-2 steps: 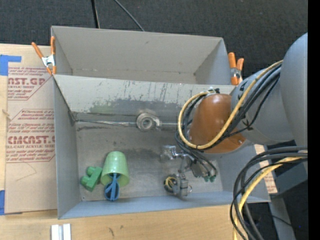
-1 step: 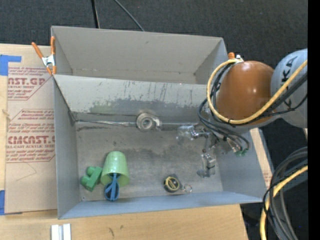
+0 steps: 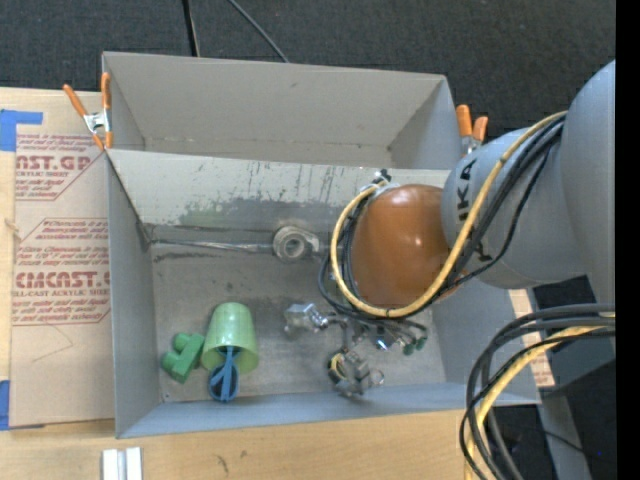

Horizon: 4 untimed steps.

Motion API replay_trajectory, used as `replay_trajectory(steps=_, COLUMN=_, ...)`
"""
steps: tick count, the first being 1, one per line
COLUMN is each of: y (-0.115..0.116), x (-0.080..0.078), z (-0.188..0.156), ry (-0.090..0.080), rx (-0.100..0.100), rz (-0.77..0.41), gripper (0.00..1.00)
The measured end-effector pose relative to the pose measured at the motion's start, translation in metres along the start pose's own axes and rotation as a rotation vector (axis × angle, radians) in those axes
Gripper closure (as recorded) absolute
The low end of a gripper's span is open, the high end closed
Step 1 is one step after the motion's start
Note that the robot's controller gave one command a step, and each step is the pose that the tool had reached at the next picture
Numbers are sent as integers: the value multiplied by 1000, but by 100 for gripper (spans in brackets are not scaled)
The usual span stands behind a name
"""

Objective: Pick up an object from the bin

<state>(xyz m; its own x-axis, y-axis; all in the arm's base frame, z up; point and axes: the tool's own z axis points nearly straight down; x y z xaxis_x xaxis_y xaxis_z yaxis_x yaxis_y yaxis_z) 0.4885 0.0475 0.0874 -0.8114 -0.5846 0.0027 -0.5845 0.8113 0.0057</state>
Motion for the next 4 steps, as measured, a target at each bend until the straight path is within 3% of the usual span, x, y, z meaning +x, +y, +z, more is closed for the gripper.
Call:
replay_trajectory(steps=1, y=-52, x=36, z=15, ry=-1, rx=5, rz=-416, gripper=0)
replay_trajectory(steps=2, y=-13, x=14, z=18, ry=-2, rx=4, rz=-719, gripper=0)
replay_trajectory(steps=3, y=-14, x=14, z=17, ry=-1, rx=4, rz=-717, gripper=100)
replay_trajectory(steps=4, y=-34, x=-3, z=-181, ry=-8, rx=13, rz=-682, gripper=100)
